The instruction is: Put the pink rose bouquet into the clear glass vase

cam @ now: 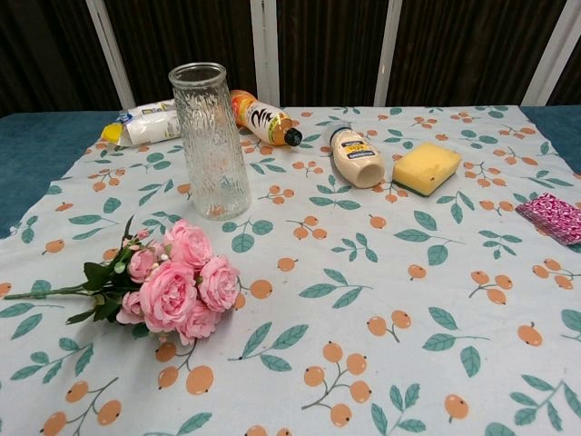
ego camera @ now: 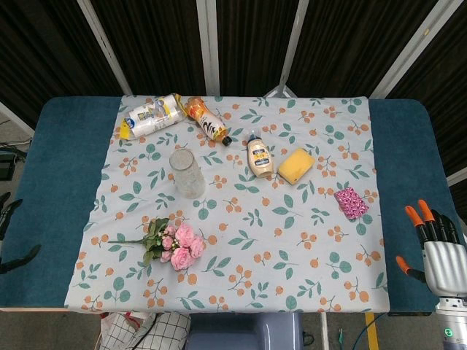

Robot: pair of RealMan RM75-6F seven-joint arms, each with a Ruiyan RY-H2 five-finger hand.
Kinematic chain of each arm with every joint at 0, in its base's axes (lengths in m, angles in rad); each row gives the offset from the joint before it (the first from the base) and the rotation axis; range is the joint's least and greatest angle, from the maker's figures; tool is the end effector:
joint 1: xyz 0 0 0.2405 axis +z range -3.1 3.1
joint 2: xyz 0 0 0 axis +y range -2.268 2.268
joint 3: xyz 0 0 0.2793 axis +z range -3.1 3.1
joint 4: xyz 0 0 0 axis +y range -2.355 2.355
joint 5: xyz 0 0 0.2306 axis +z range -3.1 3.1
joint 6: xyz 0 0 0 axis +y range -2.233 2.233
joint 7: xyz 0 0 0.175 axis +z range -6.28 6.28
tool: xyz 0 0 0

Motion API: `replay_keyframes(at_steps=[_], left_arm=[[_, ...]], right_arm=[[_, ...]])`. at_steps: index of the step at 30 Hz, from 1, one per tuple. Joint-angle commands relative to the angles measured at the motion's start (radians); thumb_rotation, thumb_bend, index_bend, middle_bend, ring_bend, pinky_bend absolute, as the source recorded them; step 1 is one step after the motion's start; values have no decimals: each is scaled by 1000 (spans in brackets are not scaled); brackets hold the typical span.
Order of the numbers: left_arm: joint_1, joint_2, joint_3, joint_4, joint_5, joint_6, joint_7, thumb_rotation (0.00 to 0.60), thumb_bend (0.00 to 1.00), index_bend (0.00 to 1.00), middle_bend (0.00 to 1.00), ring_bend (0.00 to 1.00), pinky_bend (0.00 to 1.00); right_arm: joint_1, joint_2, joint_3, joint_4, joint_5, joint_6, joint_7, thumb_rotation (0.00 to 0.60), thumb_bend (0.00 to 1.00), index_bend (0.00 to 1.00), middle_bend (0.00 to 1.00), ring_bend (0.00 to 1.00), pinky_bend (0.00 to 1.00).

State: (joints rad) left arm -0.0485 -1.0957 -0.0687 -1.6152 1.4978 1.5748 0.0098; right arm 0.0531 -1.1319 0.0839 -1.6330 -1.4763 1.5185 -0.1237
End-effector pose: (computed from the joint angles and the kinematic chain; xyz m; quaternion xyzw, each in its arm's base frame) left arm -0.3406 0.2067 0.1758 -0.5701 -0.3571 -0.4022 0.6211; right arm -0.3390 -0.2118 0.1563 0.5844 -0.3572 0.3685 0.6285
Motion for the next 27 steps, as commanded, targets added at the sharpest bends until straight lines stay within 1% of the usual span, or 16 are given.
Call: replay_keyframes(at_steps=[1,12,18,24,27], left_arm=[[0,1,1,0,-7,-7,1,600,303,139,30,0,38],[1,4,5,-19,-12,-14,26,600,303,138,30,0,38],[-2,2,7,-17,-6,-21,24,600,297,133,30,0,38],[-10,5,20,-32,12,-39,24,600,263,128,30,0,38],[-21,8,30,-45,32,-58,13,600,223,117,32,0,38]], right_arm=[[2,-1,-1,-1,1,-5,-3,600,233,136,31,0,88],[9,-6,-2,-1,3,-19,-10,600,234,136,31,0,88],[0,-1,4,-13,12,-2,-8,600,233,135,31,0,88],[-9,11,3,-23,17,4,12,600,234,134,31,0,88],[-11,14,4,-22,23,2,20,600,234,131,31,0,88]])
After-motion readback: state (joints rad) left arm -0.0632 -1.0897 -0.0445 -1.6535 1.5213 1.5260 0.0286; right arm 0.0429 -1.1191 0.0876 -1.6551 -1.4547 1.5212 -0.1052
